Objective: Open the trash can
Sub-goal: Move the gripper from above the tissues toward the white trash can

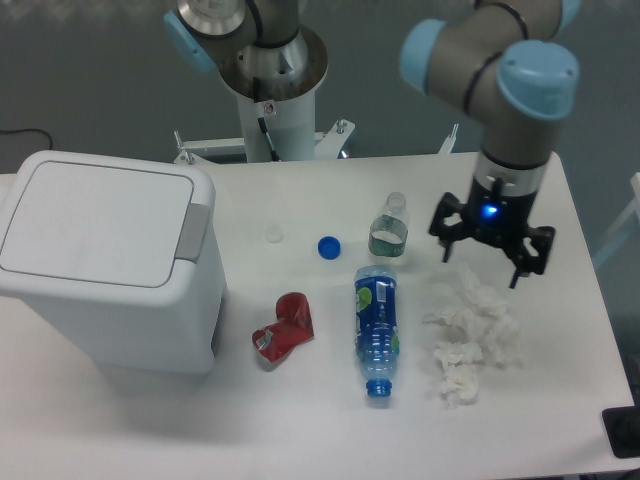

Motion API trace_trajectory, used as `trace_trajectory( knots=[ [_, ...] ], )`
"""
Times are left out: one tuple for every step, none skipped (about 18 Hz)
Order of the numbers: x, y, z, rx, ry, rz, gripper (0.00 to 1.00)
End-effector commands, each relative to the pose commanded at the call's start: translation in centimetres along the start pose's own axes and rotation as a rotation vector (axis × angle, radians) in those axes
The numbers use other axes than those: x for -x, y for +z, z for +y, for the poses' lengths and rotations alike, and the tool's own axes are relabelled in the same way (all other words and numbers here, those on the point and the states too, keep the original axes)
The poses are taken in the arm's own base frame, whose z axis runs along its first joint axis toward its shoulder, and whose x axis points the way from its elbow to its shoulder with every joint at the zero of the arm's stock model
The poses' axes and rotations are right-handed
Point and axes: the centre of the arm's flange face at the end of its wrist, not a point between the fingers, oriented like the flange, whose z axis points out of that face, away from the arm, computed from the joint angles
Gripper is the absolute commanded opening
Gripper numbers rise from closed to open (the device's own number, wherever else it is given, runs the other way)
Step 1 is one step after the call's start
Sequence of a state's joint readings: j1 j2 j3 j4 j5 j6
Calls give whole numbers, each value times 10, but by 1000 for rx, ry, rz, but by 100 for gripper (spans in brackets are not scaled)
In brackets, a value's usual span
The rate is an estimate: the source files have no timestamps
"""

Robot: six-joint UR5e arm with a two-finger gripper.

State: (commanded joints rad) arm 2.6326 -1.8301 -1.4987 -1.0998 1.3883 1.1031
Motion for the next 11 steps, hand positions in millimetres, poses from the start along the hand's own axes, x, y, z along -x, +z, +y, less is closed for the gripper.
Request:
trace_trajectory(
  knots=[
    [-10, -7, -10, -10, 1, -4, 90],
    [-19, -14, -18, -22, -5, -9, 81],
    [-29, -22, -29, -40, -2, -8, 67],
    [-41, -28, -38, -58, -2, 0, 51],
    [-49, -33, -45, -70, -18, 2, 34],
    [-58, -40, -52, -84, -45, 2, 23],
    [-67, -42, -62, -101, -77, 13, 16],
    [-76, -44, -70, -112, -122, 22, 12],
    [-85, -47, -78, -124, -171, 33, 9],
    [-94, -48, -86, -135, -208, 50, 9],
    [-101, -49, -93, -154, -240, 71, 8]
  ],
)
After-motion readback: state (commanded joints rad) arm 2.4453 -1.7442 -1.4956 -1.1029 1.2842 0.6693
